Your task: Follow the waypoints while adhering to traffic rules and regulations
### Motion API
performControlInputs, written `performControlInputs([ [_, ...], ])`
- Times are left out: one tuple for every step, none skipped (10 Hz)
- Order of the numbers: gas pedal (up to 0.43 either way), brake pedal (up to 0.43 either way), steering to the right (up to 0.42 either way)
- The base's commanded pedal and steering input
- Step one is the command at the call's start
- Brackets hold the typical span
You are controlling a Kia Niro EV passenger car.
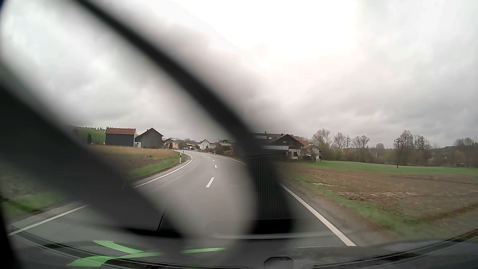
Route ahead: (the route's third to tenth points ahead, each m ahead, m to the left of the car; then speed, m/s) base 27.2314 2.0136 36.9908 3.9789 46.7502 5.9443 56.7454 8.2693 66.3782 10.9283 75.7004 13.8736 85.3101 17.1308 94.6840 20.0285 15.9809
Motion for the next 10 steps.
performControlInputs([
  [0.11,0.0,-0.027],
  [0.11,0.0,-0.029],
  [0.11,0.0,-0.029],
  [0.11,0.0,-0.028],
  [0.11,0.0,-0.028],
  [0.118,0.0,-0.029],
  [0.118,0.0,-0.029],
  [0.118,0.0,-0.029],
  [0.118,0.0,-0.029],
  [0.13,0.0,-0.029],
])
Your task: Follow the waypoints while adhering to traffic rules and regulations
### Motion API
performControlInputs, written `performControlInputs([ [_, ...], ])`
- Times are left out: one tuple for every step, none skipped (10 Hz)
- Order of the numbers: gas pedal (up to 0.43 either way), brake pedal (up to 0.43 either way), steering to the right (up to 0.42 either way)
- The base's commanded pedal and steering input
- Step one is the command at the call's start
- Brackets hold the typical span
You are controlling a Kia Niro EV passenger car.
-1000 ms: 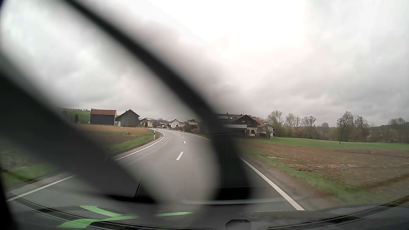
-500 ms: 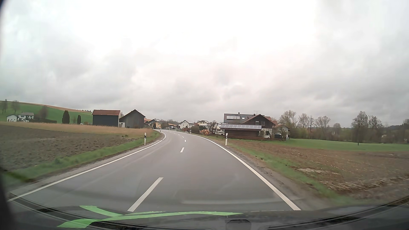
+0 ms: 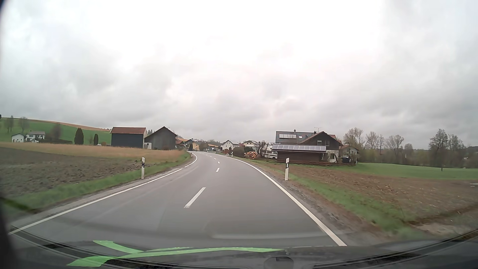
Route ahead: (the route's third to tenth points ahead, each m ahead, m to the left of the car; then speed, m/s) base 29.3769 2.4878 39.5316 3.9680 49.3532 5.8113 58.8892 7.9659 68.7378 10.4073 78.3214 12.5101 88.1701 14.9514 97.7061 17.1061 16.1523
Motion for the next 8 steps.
performControlInputs([
  [0.13,0.0,-0.028],
  [0.138,0.0,-0.029],
  [0.138,0.0,-0.028],
  [0.138,0.0,-0.029],
  [0.15,0.0,-0.028],
  [0.15,0.0,-0.027],
  [0.15,0.0,-0.027],
  [0.15,0.0,-0.026],
])
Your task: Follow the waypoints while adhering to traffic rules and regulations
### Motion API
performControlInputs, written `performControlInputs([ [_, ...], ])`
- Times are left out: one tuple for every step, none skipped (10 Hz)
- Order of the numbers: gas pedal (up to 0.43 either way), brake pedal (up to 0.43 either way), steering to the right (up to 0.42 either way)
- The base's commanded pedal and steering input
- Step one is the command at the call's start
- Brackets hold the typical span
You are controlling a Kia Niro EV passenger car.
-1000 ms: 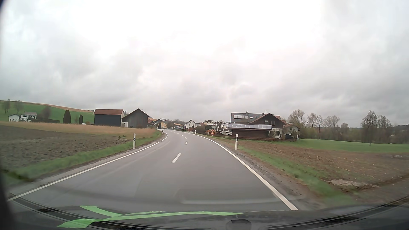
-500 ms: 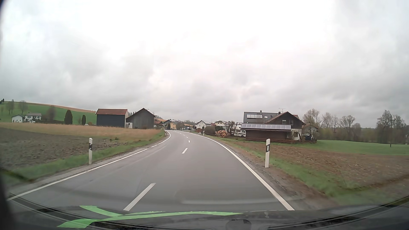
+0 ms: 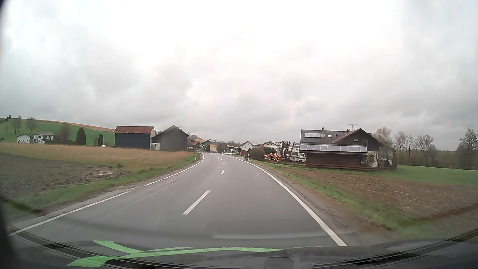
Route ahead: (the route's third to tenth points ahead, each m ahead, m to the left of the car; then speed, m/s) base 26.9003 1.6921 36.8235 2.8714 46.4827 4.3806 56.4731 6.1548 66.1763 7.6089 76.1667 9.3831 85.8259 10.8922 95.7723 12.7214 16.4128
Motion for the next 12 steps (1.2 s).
performControlInputs([
  [0.15,0.0,-0.025],
  [0.15,0.0,-0.024],
  [0.15,0.0,-0.024],
  [0.15,0.0,-0.023],
  [0.15,0.0,-0.023],
  [0.138,0.0,-0.023],
  [0.118,0.0,-0.023],
  [0.098,0.0,-0.023],
  [0.087,0.0,-0.021],
  [0.079,0.0,-0.019],
  [0.067,0.0,-0.018],
  [0.067,0.0,-0.017],
])
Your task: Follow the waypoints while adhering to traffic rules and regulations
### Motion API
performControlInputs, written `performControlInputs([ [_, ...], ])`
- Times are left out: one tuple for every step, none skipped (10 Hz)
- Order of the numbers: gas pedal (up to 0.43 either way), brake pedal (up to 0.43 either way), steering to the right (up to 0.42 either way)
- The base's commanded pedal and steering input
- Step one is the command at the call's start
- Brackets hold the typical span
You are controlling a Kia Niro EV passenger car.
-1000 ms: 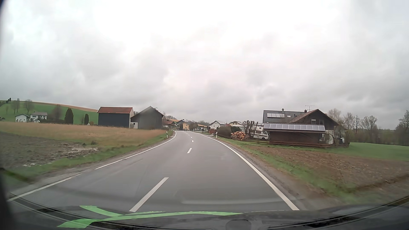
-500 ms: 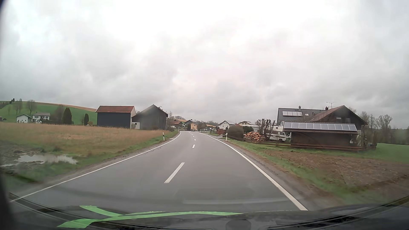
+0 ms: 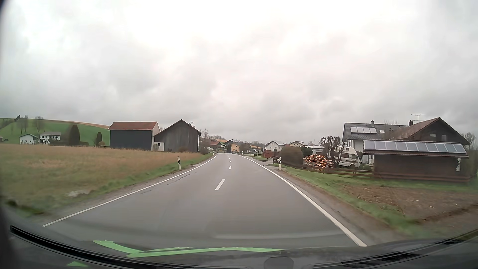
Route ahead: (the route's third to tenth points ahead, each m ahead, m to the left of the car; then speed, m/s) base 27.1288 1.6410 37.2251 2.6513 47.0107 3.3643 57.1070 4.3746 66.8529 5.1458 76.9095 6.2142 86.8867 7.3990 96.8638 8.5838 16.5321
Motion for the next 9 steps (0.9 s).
performControlInputs([
  [0.067,0.0,-0.018],
  [0.059,0.0,-0.018],
  [0.047,0.0,-0.018],
  [0.039,0.0,-0.017],
  [0.039,0.0,-0.016],
  [0.039,0.0,-0.014],
  [0.039,0.0,-0.012],
  [0.039,0.0,-0.012],
  [0.008,0.0,-0.013],
])
